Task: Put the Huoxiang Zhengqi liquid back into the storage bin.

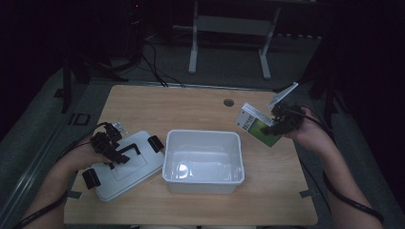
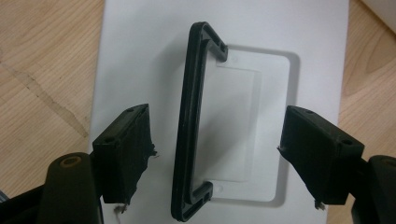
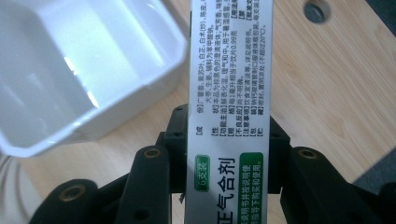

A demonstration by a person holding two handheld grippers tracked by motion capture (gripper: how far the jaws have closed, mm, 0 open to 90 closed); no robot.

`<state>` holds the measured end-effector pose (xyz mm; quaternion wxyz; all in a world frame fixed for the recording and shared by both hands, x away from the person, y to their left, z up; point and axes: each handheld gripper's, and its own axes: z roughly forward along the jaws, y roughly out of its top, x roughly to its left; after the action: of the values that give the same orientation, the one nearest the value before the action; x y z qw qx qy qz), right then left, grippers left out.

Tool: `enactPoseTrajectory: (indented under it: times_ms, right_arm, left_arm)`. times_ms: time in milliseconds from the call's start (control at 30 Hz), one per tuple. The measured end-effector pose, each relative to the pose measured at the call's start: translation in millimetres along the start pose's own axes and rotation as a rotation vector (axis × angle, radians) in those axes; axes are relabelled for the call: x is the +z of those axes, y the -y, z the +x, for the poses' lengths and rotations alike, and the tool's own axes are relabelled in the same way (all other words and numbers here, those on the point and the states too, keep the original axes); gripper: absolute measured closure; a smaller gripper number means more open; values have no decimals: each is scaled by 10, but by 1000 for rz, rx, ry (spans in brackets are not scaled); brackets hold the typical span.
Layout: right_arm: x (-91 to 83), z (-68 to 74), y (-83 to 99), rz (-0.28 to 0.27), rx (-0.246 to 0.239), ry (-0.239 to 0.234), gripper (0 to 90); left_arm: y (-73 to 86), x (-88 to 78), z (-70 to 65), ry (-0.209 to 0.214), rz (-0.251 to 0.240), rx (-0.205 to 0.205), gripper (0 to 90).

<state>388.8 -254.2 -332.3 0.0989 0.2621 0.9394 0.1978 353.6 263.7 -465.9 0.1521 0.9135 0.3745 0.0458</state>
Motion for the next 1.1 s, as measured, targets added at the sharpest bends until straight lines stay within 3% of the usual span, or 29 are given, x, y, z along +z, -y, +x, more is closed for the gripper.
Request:
enactPoseTrajectory:
  times_ms: [167, 333, 367, 567, 1100]
  right_arm:
    - [-47, 131, -95, -24, -41, -23, 645]
    - [-74, 314, -182, -51, -101, -78, 646]
    - [-71, 406, -217, -52, -134, -100, 645]
    - [-66, 642, -330, -72, -213, -155, 645]
    - [105, 1092, -535, -54, -357, -271, 644]
  left_arm:
    - [-3, -15, -4, -3, 3, 0, 251]
    - [4, -7, -8, -11, 13, -2, 250]
    - [3, -7, -5, -11, 15, 3, 251]
    - [10, 9, -15, -6, 15, 1, 250]
    - [35, 14, -16, -2, 21, 2, 250]
